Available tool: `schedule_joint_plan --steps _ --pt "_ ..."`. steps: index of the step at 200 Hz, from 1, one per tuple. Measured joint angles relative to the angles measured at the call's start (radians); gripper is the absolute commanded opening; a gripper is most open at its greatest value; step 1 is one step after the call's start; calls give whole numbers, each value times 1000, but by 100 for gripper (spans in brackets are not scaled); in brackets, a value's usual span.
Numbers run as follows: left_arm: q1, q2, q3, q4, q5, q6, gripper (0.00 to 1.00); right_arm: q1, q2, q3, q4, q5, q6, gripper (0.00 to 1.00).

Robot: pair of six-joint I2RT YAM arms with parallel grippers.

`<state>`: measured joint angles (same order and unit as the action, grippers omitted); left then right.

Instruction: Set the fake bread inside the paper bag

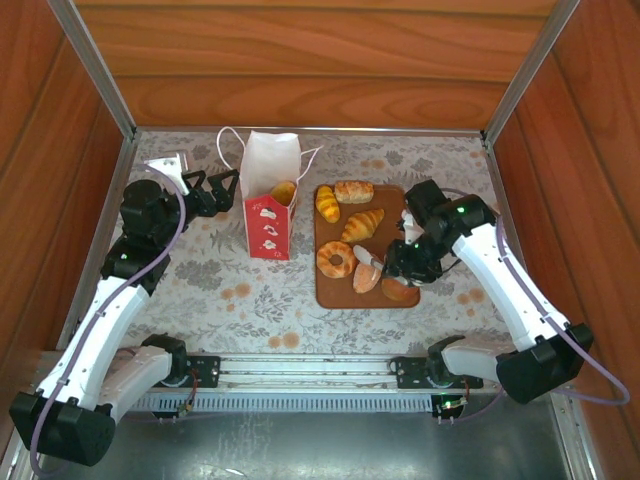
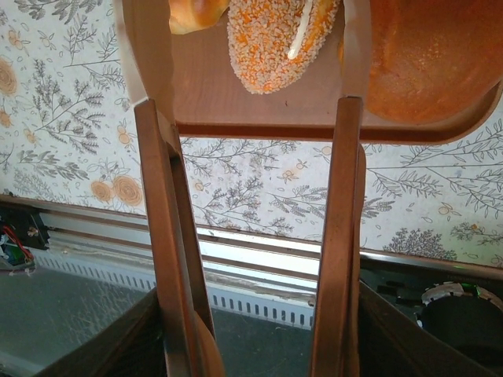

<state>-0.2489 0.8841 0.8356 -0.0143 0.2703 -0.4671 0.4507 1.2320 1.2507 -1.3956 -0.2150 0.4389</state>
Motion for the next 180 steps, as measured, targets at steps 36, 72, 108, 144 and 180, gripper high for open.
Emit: schedule_joint_plan --steps 36,72,108,144,180 --pt "0 0 0 0 0 0 100 -1 17 -19 22 0 2 55" --pt "0 0 0 0 -1 0 100 -1 40 -43 34 1 2 55" --pt "0 -1 -1 -1 -2 0 100 -2 52 -73 68 -3 2 54" --pt "0 -5 -2 -1 -2 0 100 -7 75 -100 92 -11 2 52" --pt "0 -16 -2 0 -3 0 100 -7 99 -100 98 -20 1 47"
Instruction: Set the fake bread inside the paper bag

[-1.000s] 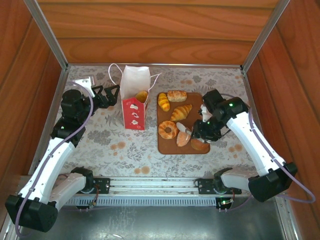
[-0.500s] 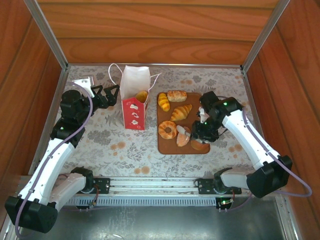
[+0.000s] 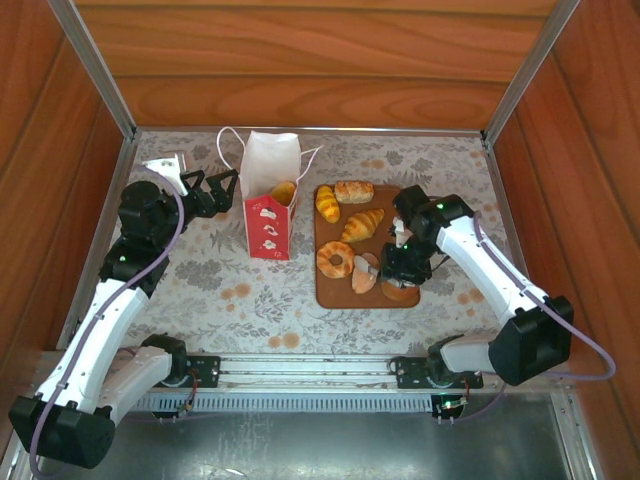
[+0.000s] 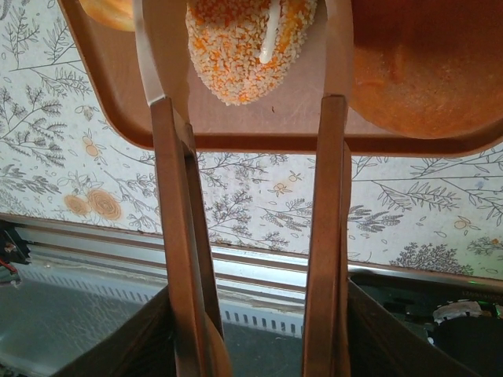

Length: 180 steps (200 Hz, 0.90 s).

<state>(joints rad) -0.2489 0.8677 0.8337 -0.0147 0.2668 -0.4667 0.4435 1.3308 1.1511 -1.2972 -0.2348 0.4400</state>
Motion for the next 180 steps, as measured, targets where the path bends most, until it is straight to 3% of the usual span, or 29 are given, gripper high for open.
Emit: schedule_joint_plan --steps 49,180 --pt "0 -5 0 0 -5 0 100 0 2 8 -13 2 -2 36" --pt "0 2 0 0 -25 -53 100 0 -113 251 -21 164 -44 33"
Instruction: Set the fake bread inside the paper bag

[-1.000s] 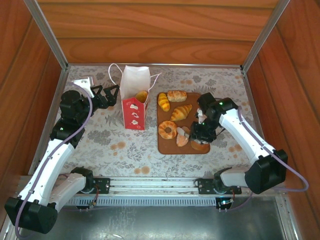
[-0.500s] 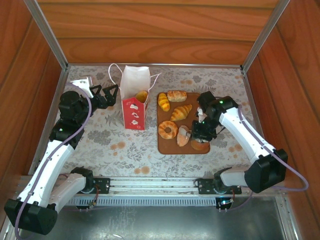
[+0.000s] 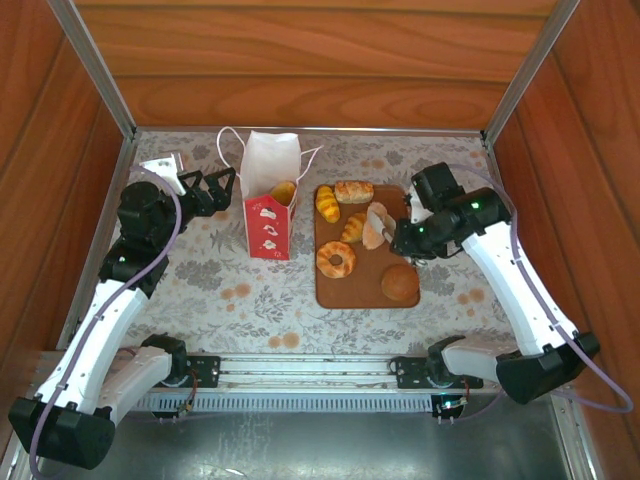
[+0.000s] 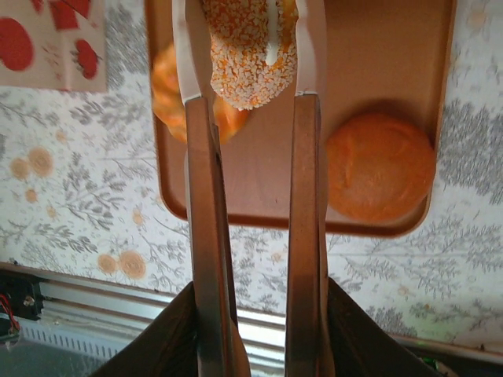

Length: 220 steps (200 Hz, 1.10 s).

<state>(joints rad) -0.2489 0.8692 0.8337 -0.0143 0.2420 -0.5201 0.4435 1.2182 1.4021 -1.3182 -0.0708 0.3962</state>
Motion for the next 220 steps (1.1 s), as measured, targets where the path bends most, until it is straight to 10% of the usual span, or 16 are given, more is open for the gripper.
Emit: schedule_joint_plan --steps 118,220 --pt "0 203 11 0 55 -209 88 24 -23 294 214 23 -126 32" --pt "-1 330 76 3 79 -344 53 317 261 565 328 105 -233 32"
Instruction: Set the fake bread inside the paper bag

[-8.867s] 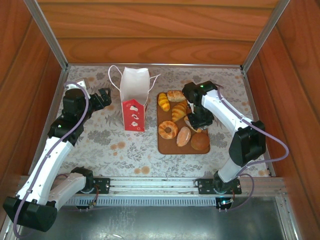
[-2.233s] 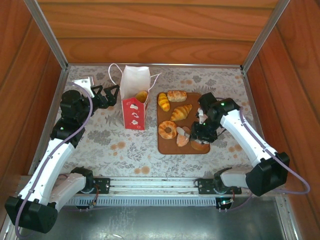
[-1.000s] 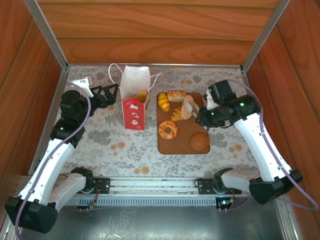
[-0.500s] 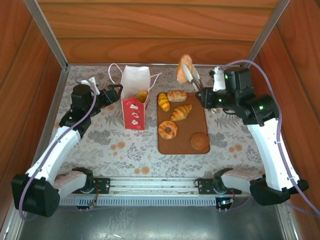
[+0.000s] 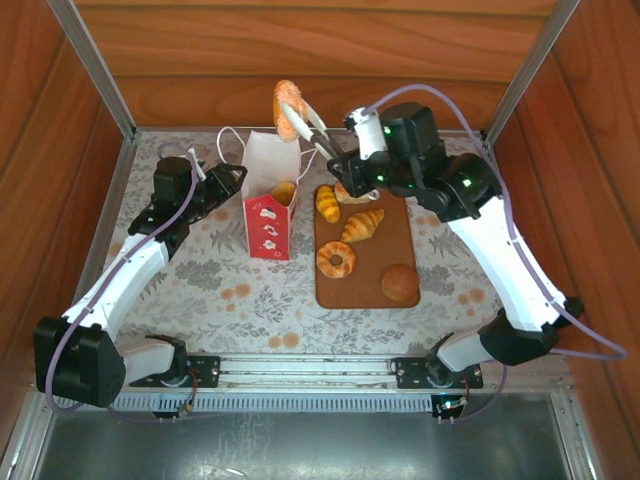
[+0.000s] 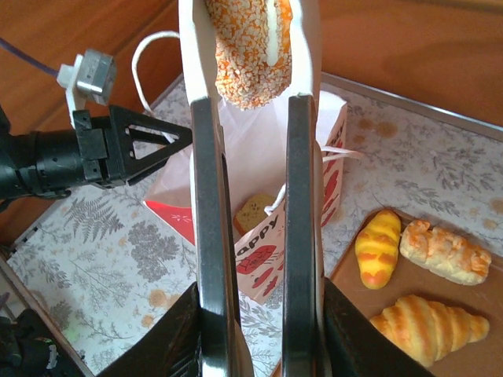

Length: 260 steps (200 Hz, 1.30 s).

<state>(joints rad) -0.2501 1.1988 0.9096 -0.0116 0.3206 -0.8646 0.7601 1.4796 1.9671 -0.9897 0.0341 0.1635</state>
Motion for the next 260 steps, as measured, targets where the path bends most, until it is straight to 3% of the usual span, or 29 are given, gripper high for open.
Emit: schedule_joint_plan --steps 42,98,166,260 --pt "-2 5 0 1 0 -5 36 50 132 77 -69 40 -19 33" --pt "-12 4 0 6 -8 -3 27 65 309 216 -240 74 -32 35" --pt "-12 3 0 12 -12 -3 25 65 335 217 -305 85 -24 47" --pt "-13 3 0 12 -13 -3 25 65 335 303 -338 89 -7 52"
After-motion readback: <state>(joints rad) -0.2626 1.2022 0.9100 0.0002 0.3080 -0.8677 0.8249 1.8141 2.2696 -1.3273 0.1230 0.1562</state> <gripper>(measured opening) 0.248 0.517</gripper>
